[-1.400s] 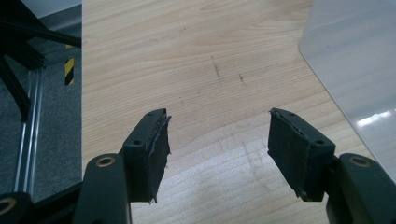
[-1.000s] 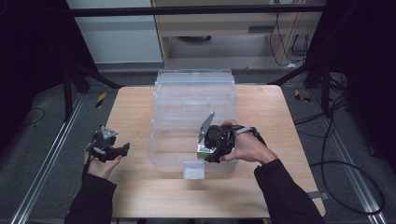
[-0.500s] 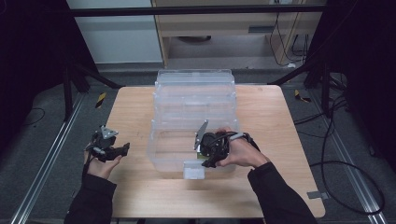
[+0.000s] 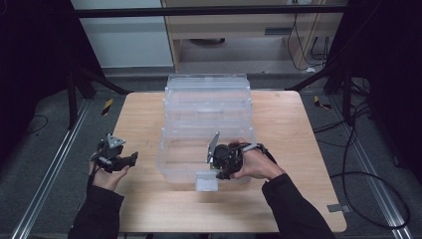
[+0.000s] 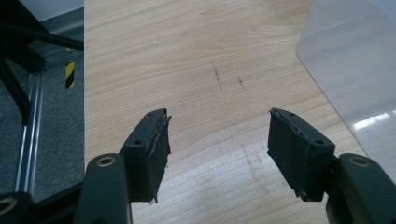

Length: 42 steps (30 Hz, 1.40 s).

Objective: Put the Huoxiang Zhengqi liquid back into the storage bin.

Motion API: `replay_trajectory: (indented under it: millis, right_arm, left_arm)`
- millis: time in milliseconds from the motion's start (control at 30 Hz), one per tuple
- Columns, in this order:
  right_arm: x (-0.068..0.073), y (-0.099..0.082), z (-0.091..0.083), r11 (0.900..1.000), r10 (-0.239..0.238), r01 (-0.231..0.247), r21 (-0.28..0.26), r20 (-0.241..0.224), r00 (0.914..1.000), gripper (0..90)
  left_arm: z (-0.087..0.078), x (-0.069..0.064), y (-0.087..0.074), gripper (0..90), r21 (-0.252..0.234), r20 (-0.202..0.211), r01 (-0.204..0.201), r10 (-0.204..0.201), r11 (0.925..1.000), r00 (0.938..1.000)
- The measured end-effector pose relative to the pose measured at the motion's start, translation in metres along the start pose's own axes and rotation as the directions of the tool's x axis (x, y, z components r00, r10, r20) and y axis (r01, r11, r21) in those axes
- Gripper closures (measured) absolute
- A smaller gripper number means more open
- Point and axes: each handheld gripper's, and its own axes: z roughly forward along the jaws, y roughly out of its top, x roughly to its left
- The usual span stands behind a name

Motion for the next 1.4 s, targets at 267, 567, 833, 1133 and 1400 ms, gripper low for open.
replay_trajectory:
  millis: [267,567,833,1133,1400]
  right_arm:
    - [-0.001,-0.003,0.003,0.9999,-0.005,0.005,-0.014,0.001,1.0,72.7]
    - [-0.004,-0.003,0.004,0.9998,-0.009,0.009,-0.016,-0.022,0.9997,74.7]
    - [-0.005,-0.003,0.004,0.9998,-0.014,0.013,-0.017,-0.027,0.9996,74.7]
    - [-0.005,-0.003,0.004,0.9997,-0.017,0.017,-0.017,-0.026,0.9995,74.8]
    - [-0.005,-0.004,0.005,0.9991,-0.036,0.035,-0.022,-0.025,0.999,74.9]
  left_arm:
    - [0.0,-0.001,0.0,37.8,-0.003,0.004,-0.005,0.005,1.0,1.0]
    - [-0.004,-0.001,0.004,38.4,-0.023,0.017,-0.014,0.014,0.9996,0.9997]
    - [-0.022,0.0,0.023,38.7,-0.076,0.054,-0.035,0.04,0.9965,0.9978]
    - [-0.038,-0.001,0.052,38.8,-0.124,0.07,-0.083,0.093,0.9887,0.9932]
    - [-0.05,-0.007,0.084,38.6,-0.158,0.07,-0.139,0.151,0.9776,0.9861]
